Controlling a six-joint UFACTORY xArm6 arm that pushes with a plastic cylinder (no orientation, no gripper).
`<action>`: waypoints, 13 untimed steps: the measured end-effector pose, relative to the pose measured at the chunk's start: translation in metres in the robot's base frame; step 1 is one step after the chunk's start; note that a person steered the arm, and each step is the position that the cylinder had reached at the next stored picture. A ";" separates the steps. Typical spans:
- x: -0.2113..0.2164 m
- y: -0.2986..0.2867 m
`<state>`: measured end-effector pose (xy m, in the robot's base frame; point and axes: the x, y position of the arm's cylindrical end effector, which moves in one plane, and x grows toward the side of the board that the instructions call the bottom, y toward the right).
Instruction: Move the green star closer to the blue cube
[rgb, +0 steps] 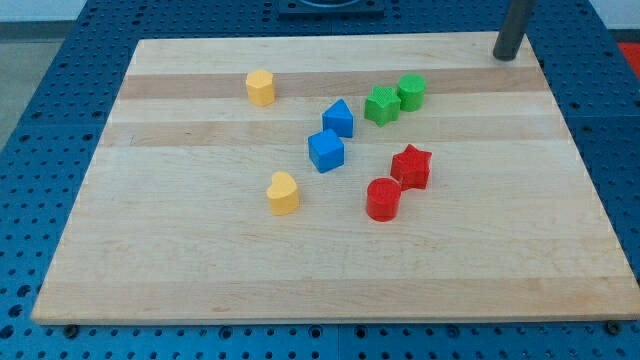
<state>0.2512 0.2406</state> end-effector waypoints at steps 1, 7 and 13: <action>0.009 -0.016; 0.034 -0.188; 0.112 -0.224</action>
<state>0.3628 0.0168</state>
